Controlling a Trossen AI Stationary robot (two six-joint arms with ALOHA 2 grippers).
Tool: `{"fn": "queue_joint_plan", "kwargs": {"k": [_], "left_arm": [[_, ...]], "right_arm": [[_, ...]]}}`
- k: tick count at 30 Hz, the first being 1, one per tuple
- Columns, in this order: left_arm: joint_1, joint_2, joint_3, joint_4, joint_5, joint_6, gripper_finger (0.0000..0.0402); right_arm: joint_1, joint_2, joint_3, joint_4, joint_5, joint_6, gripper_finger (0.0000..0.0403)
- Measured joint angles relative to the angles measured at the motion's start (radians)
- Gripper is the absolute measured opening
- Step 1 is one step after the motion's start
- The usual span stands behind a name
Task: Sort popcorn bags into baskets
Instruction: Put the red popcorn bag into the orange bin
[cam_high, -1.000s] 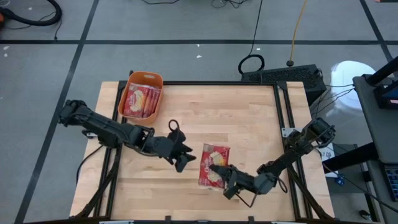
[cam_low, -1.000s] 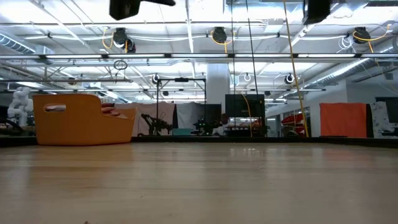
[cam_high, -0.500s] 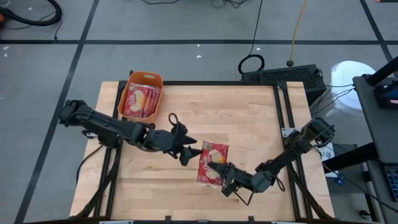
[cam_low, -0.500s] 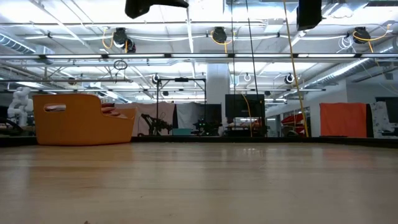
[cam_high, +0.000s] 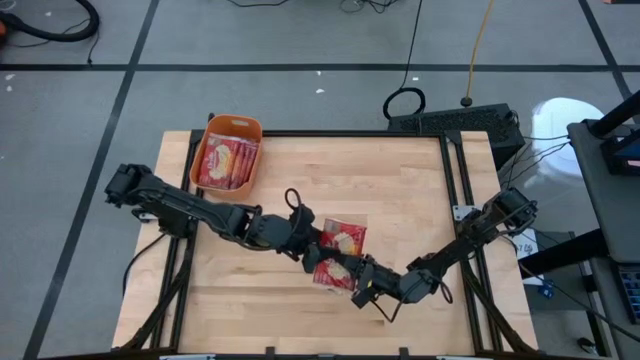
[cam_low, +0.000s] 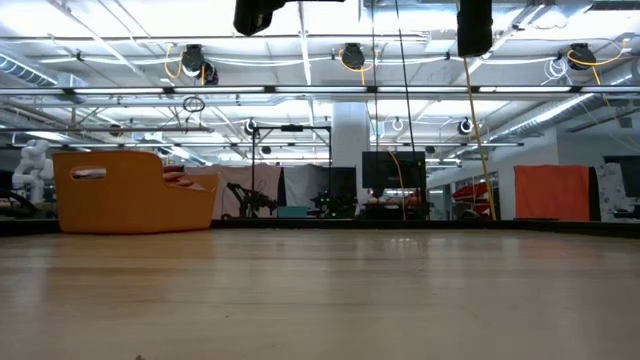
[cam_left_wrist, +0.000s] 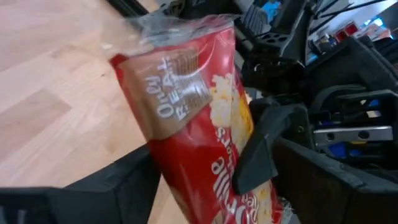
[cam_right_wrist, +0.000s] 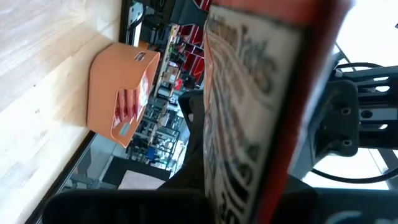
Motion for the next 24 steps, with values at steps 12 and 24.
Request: {"fn": "queue_joint_plan", "kwargs": {"k": [12, 24], "left_arm": [[0.001, 0.003, 0.000, 0.023, -0.003, 0.001, 0.0172], [0.001, 0.003, 0.000, 0.029, 0.016, 0.030, 0.0041]], "right_arm": [[-0.008, 0.000, 0.000, 0.001, 0.000, 0.000, 0.0029], [-0.010, 0.000, 0.000, -0.001, -0.004, 0.067, 0.0071]]}}
